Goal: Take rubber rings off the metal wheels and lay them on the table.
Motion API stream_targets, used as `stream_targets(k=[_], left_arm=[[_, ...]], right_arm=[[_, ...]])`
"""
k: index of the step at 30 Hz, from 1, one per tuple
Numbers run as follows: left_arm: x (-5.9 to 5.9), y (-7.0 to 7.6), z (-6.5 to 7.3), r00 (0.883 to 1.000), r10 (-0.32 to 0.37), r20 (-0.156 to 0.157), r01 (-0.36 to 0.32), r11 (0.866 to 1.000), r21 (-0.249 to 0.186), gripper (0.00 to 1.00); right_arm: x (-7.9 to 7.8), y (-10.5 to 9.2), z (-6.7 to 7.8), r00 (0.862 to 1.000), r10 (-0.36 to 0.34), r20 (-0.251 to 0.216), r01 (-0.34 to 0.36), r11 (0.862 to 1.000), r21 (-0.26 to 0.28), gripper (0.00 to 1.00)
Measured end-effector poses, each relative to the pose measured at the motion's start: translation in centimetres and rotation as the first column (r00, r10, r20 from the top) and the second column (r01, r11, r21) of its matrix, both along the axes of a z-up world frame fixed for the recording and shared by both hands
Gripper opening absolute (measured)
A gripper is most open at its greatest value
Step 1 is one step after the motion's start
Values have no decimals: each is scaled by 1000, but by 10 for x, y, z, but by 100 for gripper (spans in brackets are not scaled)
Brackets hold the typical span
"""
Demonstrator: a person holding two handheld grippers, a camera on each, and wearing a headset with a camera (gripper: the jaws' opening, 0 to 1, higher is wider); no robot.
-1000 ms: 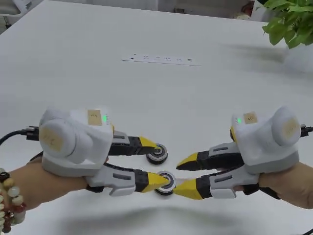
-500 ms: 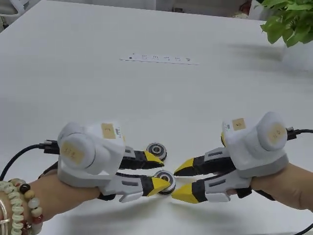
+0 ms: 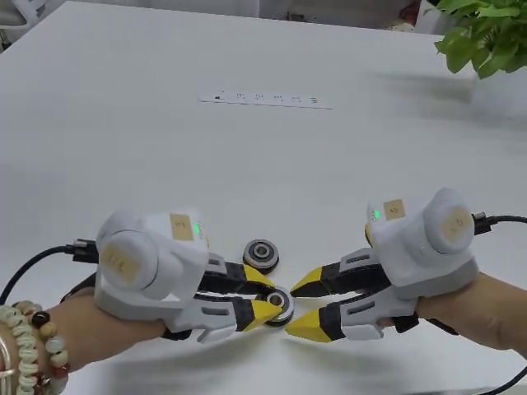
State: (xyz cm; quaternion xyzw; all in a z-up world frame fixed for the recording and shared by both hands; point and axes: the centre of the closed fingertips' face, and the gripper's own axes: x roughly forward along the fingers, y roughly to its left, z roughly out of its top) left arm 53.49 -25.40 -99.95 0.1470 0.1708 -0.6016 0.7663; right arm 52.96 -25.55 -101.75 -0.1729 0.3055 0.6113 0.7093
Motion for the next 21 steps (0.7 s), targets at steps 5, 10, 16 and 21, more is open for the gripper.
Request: stream_targets(k=[5, 10, 16, 21], left_arm=[[-1, 1, 0, 1000, 0, -24, -1, 1000, -7, 14], [-1, 1, 0, 999, -1, -32, 1, 1000, -9, 14], [-2, 1, 0, 999, -4, -41, 4, 1000, -11, 15], [-1, 1, 0, 1000, -8, -27, 7, 1000, -5, 16]], right_arm=[[-2, 1, 0, 1000, 5, -3, -5, 1000, -2, 25], [-3, 2, 0, 1000, 9, -4, -9, 1000, -2, 25], [-3, 2, -1, 1000, 12, -4, -12, 1000, -7, 25], [-4, 2, -1, 1000, 12, -5, -13, 1000, -11, 26]])
